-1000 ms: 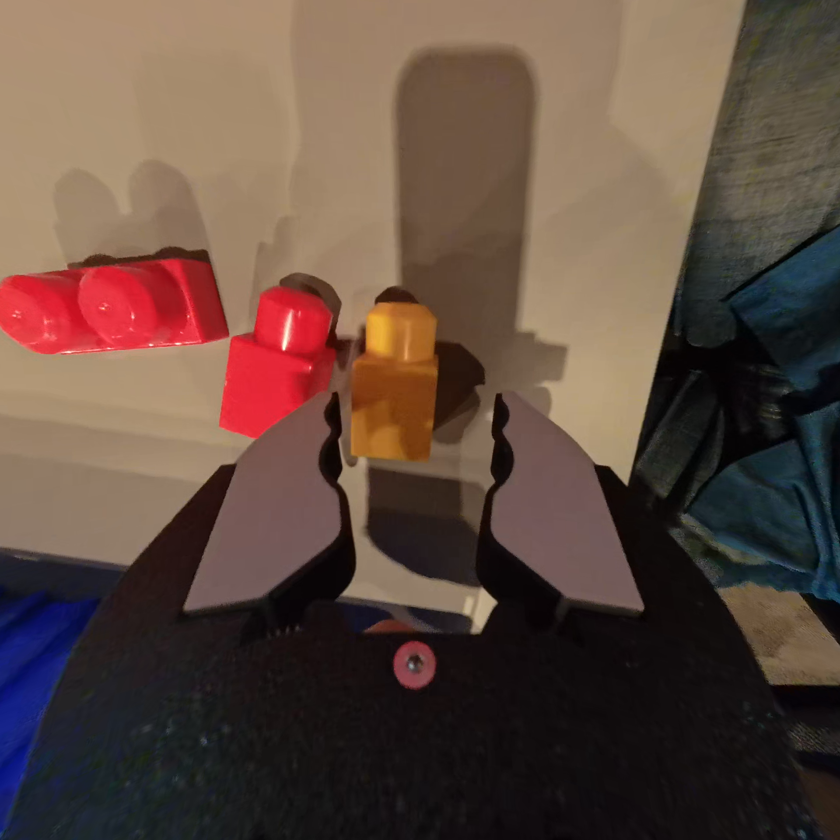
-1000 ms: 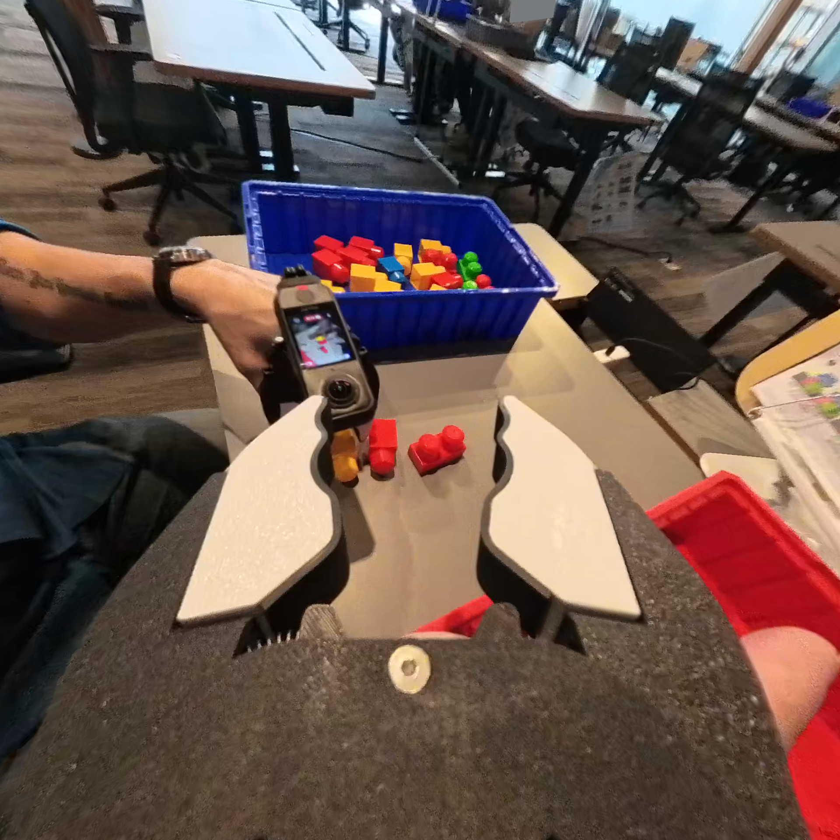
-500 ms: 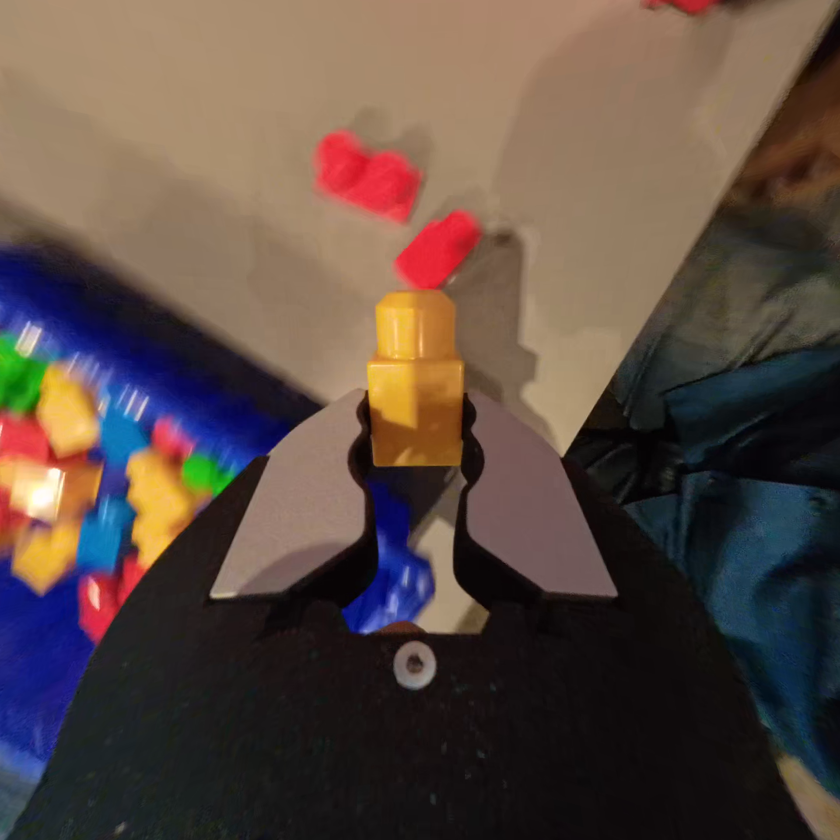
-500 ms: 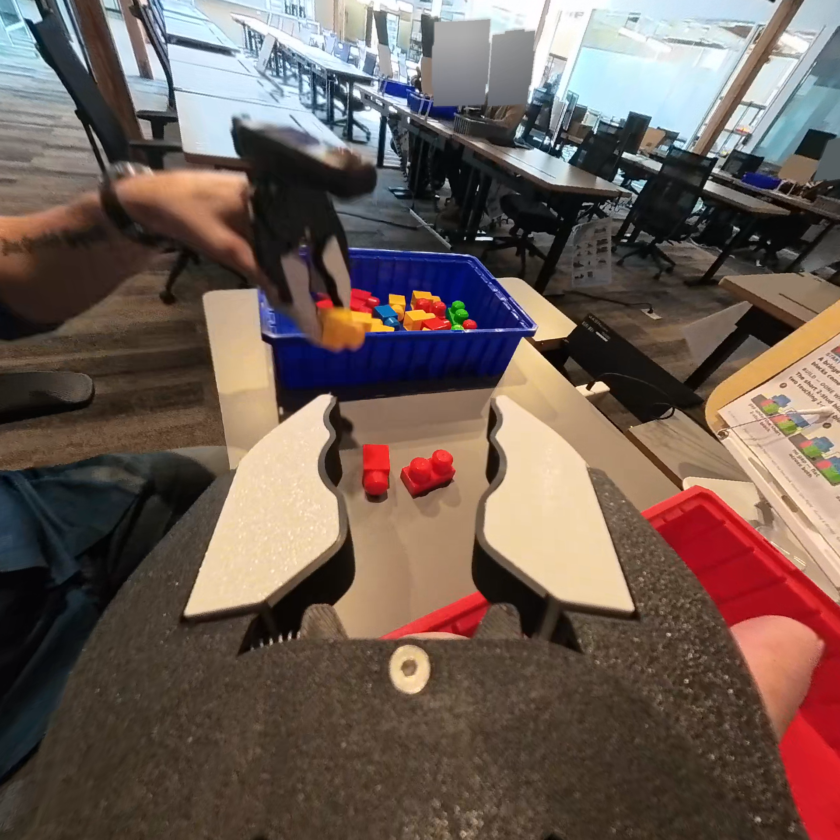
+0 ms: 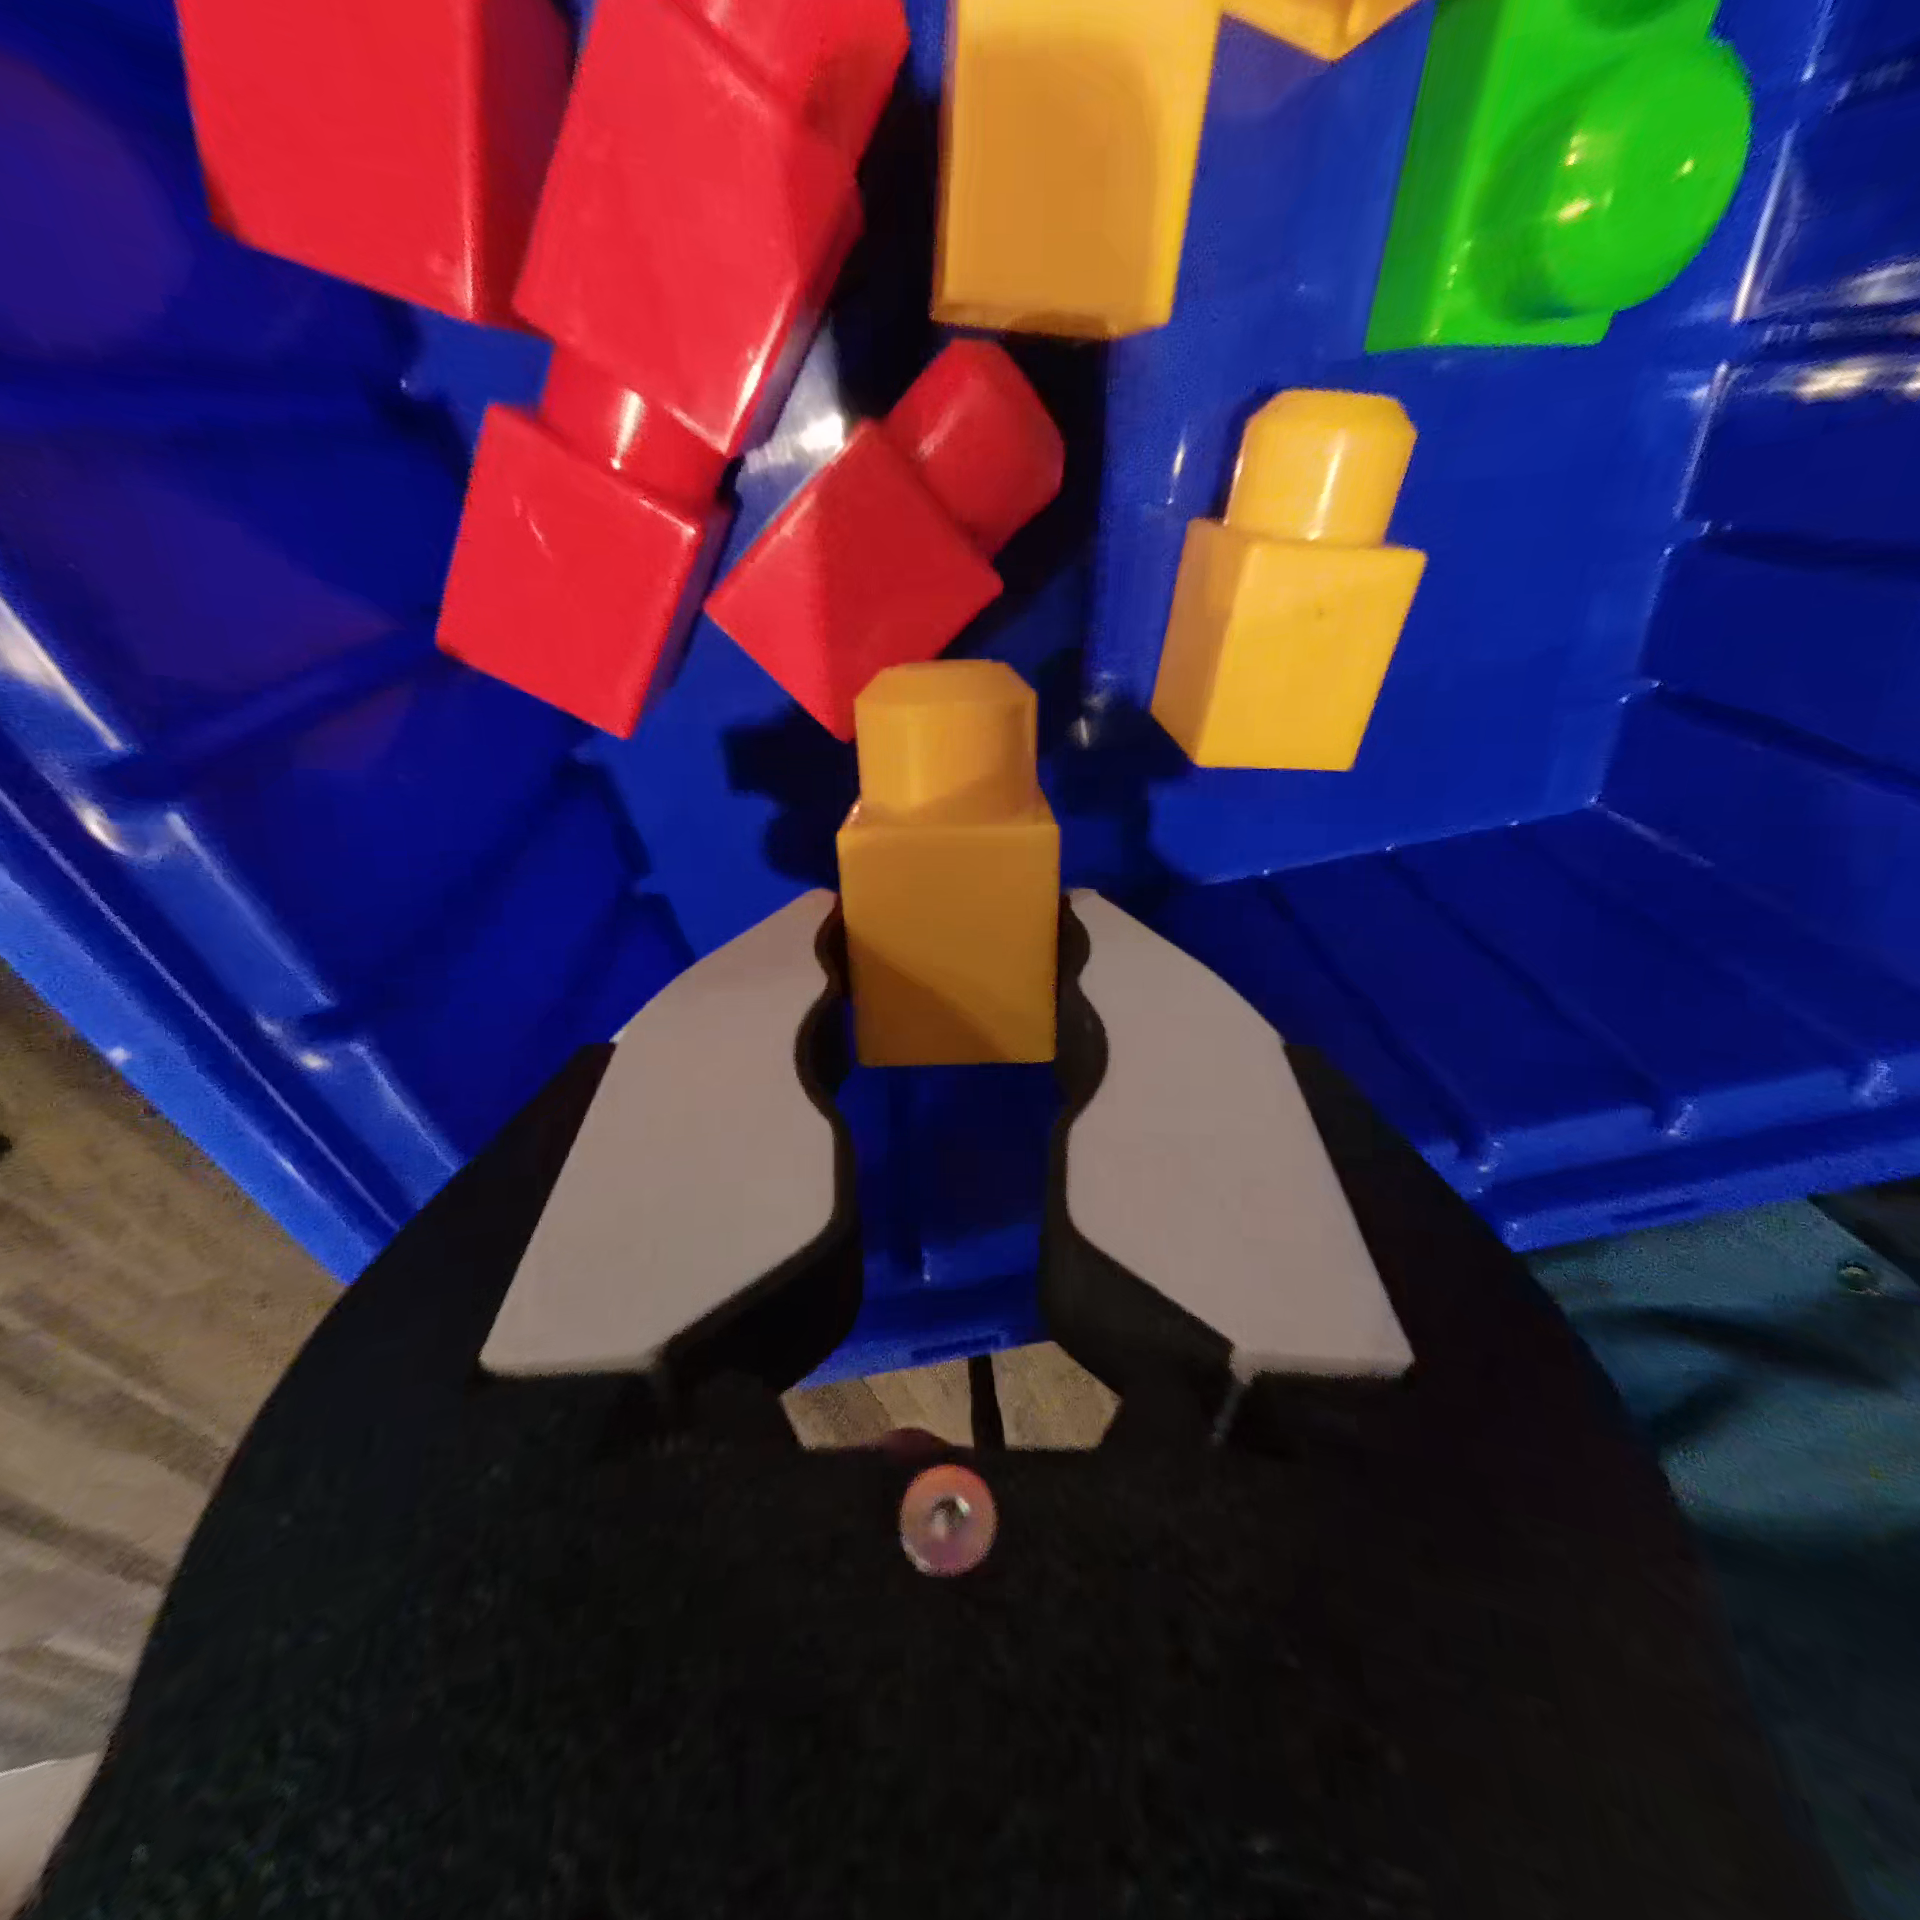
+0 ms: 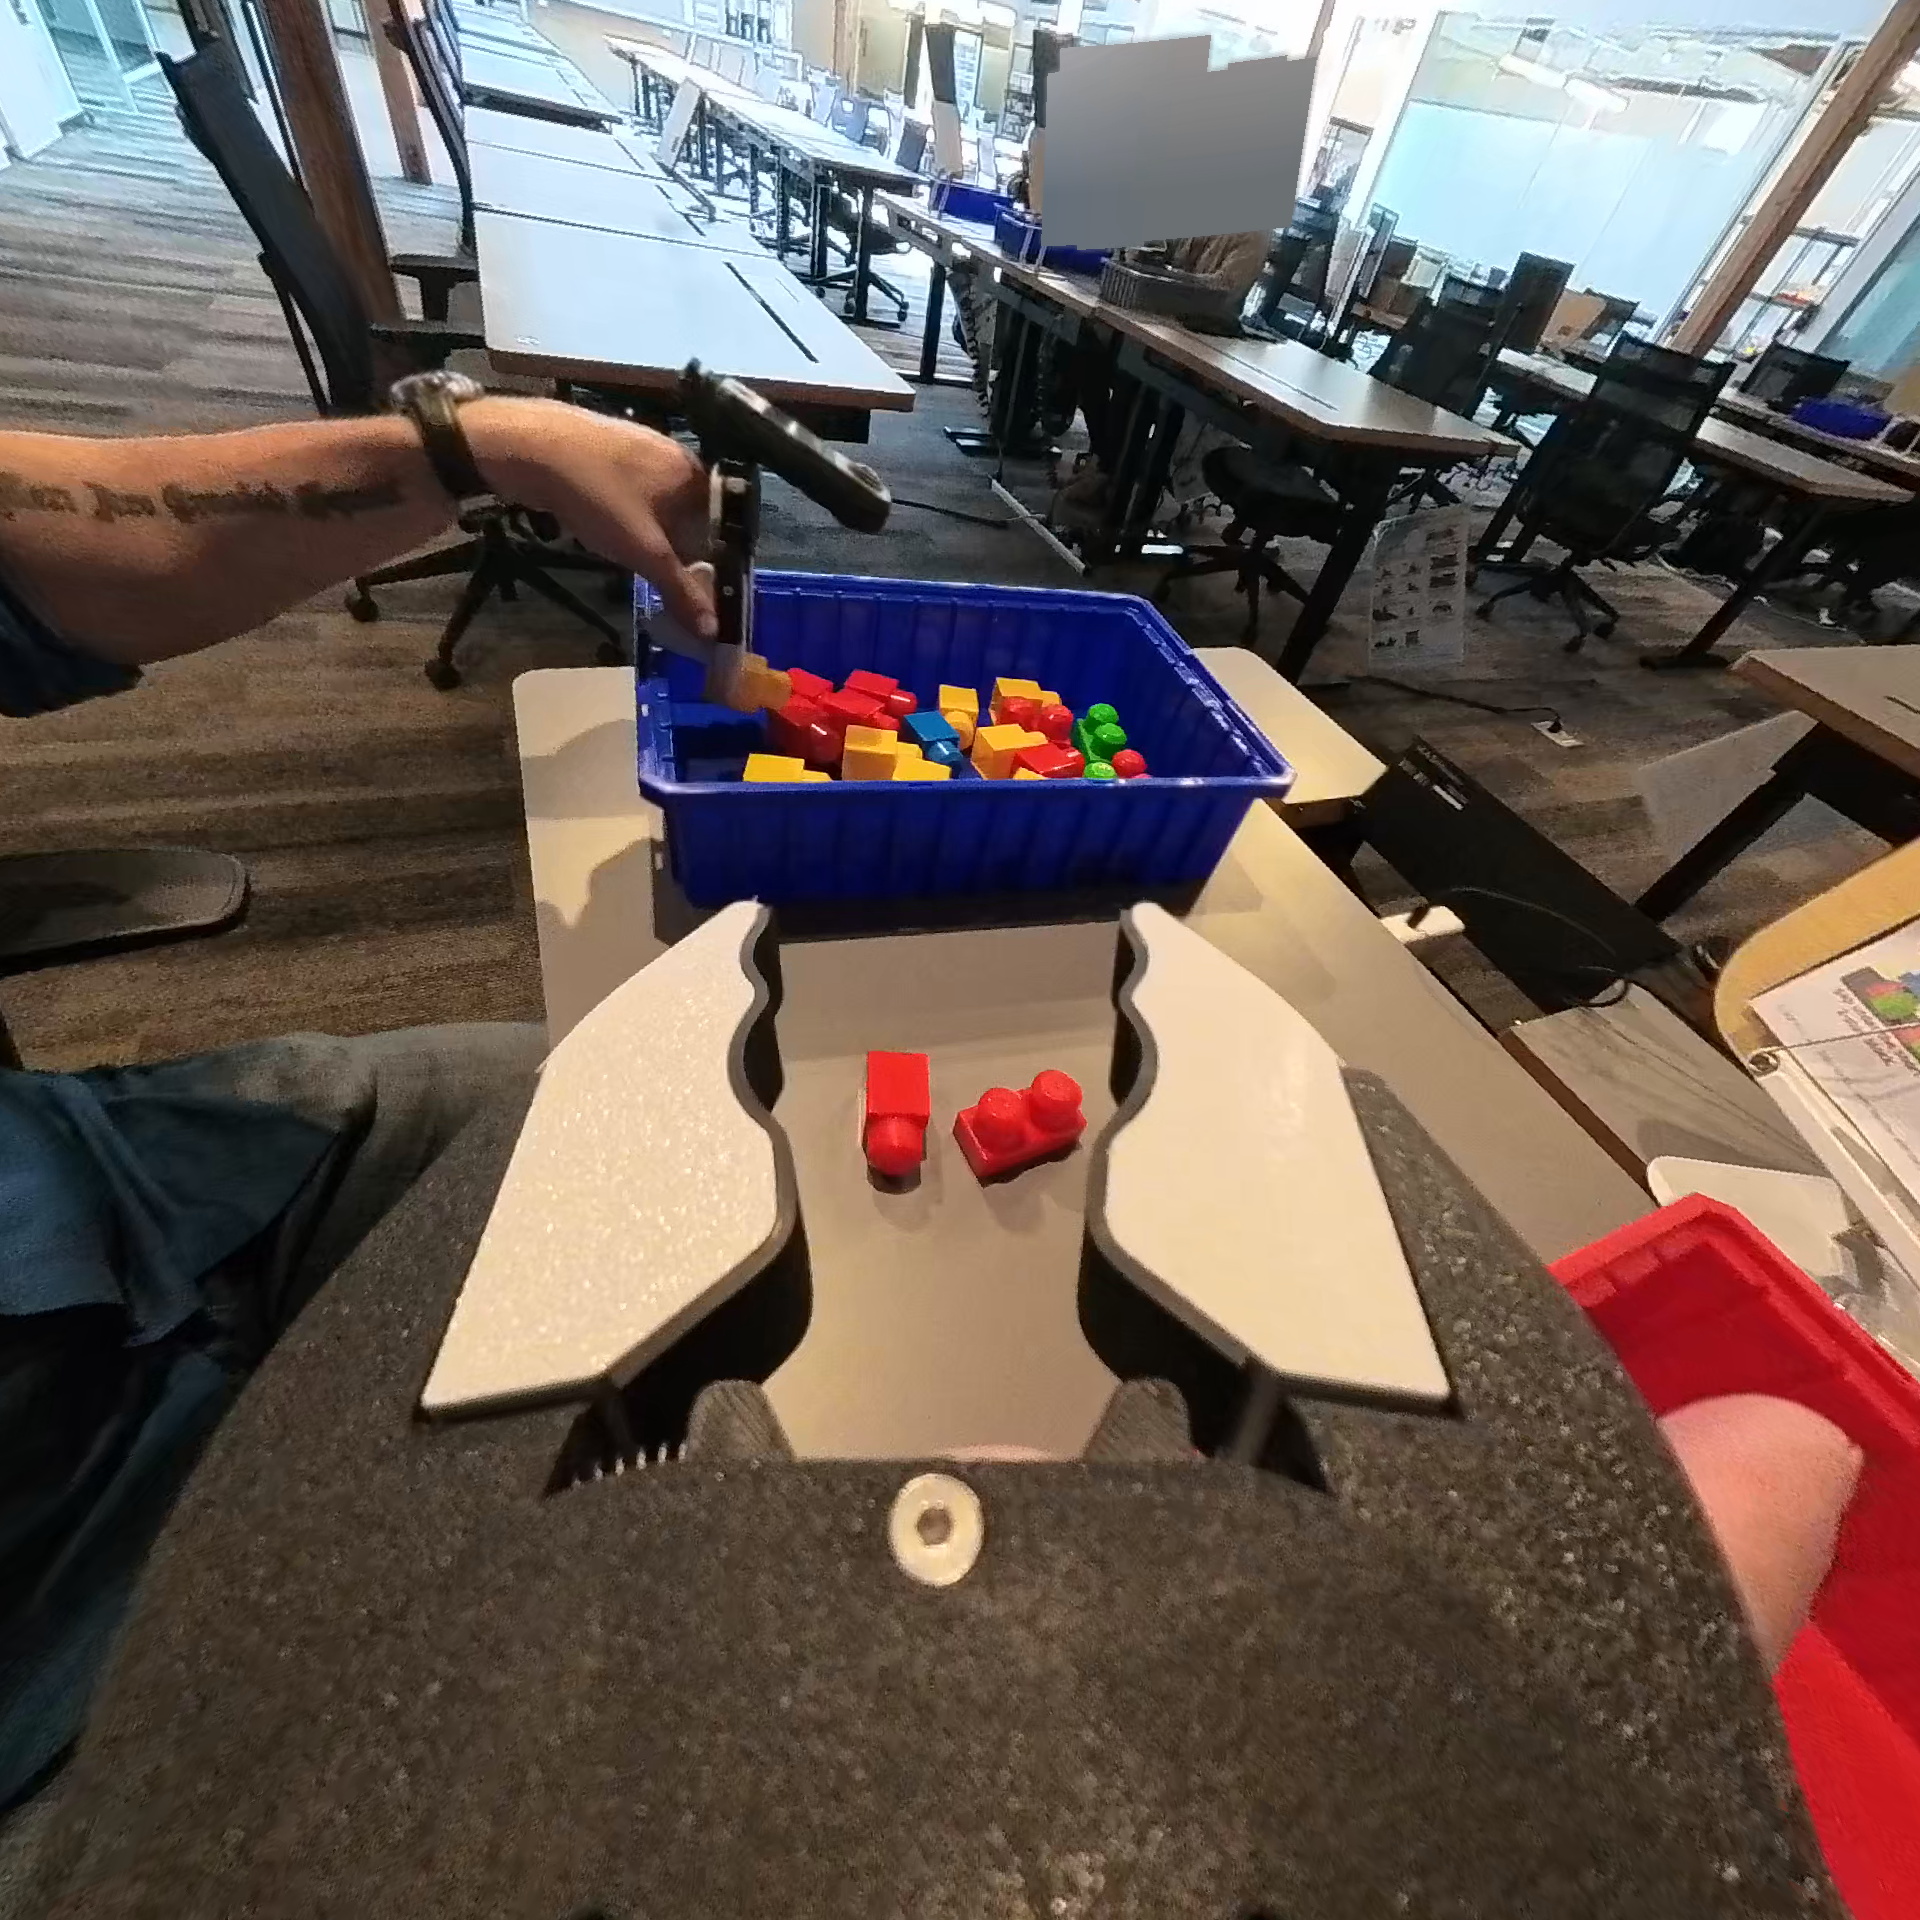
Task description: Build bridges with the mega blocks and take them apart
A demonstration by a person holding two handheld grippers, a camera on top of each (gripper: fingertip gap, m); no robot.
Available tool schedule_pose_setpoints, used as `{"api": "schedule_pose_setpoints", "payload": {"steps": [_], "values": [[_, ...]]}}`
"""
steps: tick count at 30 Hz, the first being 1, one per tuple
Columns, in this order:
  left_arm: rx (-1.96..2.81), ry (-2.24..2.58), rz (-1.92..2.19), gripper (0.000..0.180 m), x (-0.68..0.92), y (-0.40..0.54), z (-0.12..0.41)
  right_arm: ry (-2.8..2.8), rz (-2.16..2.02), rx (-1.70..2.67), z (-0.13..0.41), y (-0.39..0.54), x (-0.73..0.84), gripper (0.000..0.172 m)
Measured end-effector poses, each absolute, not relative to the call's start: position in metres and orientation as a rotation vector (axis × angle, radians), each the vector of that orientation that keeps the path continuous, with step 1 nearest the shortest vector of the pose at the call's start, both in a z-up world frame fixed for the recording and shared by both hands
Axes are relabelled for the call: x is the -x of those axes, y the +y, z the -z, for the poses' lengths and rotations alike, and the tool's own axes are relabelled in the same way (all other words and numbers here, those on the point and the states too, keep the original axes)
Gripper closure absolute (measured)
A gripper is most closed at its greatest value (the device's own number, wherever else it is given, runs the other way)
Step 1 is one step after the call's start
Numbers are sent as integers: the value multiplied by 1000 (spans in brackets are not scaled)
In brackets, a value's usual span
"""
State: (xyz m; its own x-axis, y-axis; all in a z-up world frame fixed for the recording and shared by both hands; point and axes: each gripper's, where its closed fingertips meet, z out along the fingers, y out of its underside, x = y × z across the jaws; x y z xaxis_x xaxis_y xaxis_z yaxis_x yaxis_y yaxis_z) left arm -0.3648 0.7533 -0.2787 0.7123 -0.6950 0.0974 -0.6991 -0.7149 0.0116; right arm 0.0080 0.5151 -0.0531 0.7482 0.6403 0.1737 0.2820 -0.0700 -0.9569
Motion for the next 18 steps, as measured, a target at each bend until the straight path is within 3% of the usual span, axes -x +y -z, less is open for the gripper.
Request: {"api": "schedule_pose_setpoints", "payload": {"steps": [5,9,12,15,18], "values": [[-2779,-1172,-71,143,372,753,286,-761,-339,1674,57,518,-4,111],[-2773,-1217,-13,121,370,755,278,-751,-342,1673,57,517,-8,111],[-2801,-1298,9,115,356,753,256,-741,-339,1664,55,516,-12,111],[-2733,-1787,-188,126,281,733,221,-739,-350,1648,53,515,-14,111],[-2179,-2518,-440,133,180,661,214,-742,-365,1644,52,516,-13,111]]}}
